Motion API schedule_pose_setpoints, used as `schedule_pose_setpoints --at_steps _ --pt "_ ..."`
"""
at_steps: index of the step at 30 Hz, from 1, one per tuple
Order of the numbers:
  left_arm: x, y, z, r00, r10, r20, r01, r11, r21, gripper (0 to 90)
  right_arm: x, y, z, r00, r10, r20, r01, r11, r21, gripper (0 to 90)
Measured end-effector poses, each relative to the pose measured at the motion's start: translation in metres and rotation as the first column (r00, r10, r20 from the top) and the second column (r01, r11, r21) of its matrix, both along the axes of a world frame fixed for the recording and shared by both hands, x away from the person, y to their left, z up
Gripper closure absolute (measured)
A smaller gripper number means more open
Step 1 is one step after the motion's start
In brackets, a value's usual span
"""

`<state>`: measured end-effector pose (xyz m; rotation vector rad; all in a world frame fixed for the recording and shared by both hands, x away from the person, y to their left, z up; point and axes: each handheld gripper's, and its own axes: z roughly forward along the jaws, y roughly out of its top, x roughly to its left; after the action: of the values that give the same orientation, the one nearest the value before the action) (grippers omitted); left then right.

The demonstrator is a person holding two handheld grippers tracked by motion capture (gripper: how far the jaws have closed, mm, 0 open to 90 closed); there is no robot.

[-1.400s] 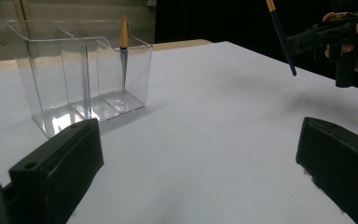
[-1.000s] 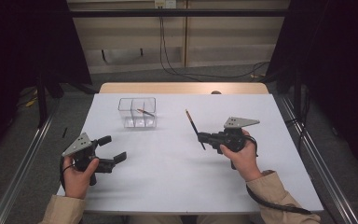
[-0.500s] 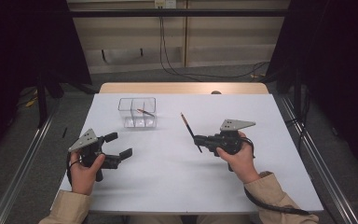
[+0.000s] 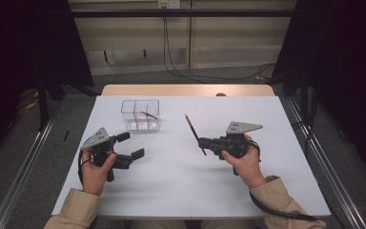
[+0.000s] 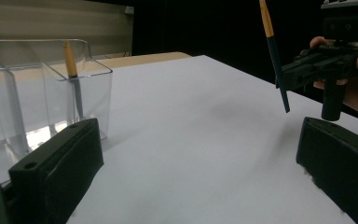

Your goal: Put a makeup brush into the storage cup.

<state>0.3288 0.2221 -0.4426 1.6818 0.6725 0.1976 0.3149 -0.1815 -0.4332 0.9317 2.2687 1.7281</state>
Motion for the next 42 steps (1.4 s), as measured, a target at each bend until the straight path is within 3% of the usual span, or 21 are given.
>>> schedule_pose_setpoints --at_steps 18,26,35,42 --pt "0.019 -0.056 0.007 0.9946 -0.101 -0.024 0.099 0.9937 -0.052 0.0 0.0 0.002 0.0 0.9998 0.017 0.005 -0.017 1.0 0.001 85.0" --pt "0.023 -0.07 0.007 0.9919 -0.12 -0.042 0.117 0.9905 -0.073 0.0 -0.001 0.004 0.0 0.9997 0.025 0.005 -0.025 1.0 0.002 85.0" --pt "0.025 -0.085 0.008 0.9893 -0.139 -0.042 0.137 0.9893 -0.048 0.5 -0.001 0.009 -0.001 0.9991 0.041 0.009 -0.041 0.999 -0.002 85.0" --pt "0.027 -0.094 0.009 0.9882 -0.138 -0.065 0.134 0.9885 -0.071 0.5 -0.001 0.012 -0.001 0.9987 0.05 0.015 -0.05 0.999 -0.003 85.0"
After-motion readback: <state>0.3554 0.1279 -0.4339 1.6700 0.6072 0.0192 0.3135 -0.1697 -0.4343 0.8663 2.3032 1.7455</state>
